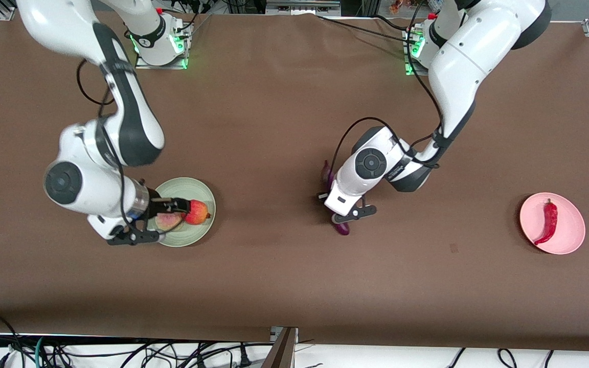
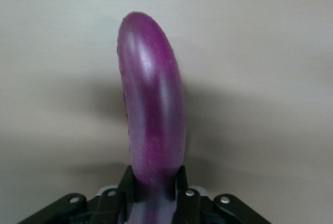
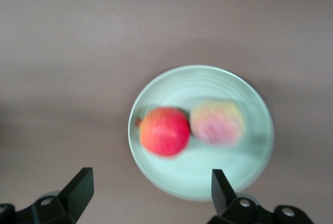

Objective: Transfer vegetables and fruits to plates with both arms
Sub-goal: 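Carry the eggplant onto the pink plate while the right gripper returns to rest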

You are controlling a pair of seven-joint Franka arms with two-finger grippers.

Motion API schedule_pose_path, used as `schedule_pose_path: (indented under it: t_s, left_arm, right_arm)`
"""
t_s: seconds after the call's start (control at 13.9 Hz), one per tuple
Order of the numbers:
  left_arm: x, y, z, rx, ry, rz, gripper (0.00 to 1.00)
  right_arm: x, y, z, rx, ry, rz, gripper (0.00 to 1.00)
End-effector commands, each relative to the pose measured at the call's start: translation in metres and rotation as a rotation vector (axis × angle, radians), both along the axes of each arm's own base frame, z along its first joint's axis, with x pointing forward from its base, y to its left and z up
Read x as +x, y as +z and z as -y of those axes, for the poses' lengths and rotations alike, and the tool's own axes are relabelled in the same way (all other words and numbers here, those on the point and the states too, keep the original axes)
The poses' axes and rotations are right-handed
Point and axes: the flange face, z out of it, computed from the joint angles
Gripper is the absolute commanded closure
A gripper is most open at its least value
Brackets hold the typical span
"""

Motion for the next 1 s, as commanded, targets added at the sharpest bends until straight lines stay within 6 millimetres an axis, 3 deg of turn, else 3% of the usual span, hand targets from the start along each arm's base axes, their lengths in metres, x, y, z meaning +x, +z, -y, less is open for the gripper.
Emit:
schedule_pose_path:
  t_s: [0.0,0.14,0.22,0.36,0.5,0.79,0.93]
  left_arm:
    - [0.006,0.047,-0.056,0.182,0.003,-0.068,1.00]
    - [0.010,0.055,-0.095,0.277,-0.044,-0.113,1.00]
    - [0.013,0.055,-0.116,0.335,-0.076,-0.139,1.00]
    - [0.019,0.057,-0.160,0.448,-0.186,-0.184,1.00]
    - [0.033,0.052,-0.227,0.528,-0.232,-0.238,1.00]
    - [0.051,0.059,-0.359,0.468,-0.385,-0.317,0.94]
    - [0.061,0.072,-0.406,0.381,-0.543,-0.293,0.94]
  right_arm:
    - [-0.053,0.108,0.019,-0.047,0.045,-0.025,0.00]
    - [-0.079,0.158,0.037,-0.047,0.041,-0.023,0.00]
    - [-0.085,0.166,0.047,-0.051,0.035,-0.033,0.00]
    - [-0.093,0.168,0.069,-0.066,0.081,-0.024,0.00]
    - [-0.102,0.170,0.079,-0.063,0.081,-0.020,0.00]
    - [-0.102,0.182,0.085,-0.068,0.075,-0.053,0.00]
    - [-0.100,0.184,0.086,-0.067,0.072,-0.048,0.00]
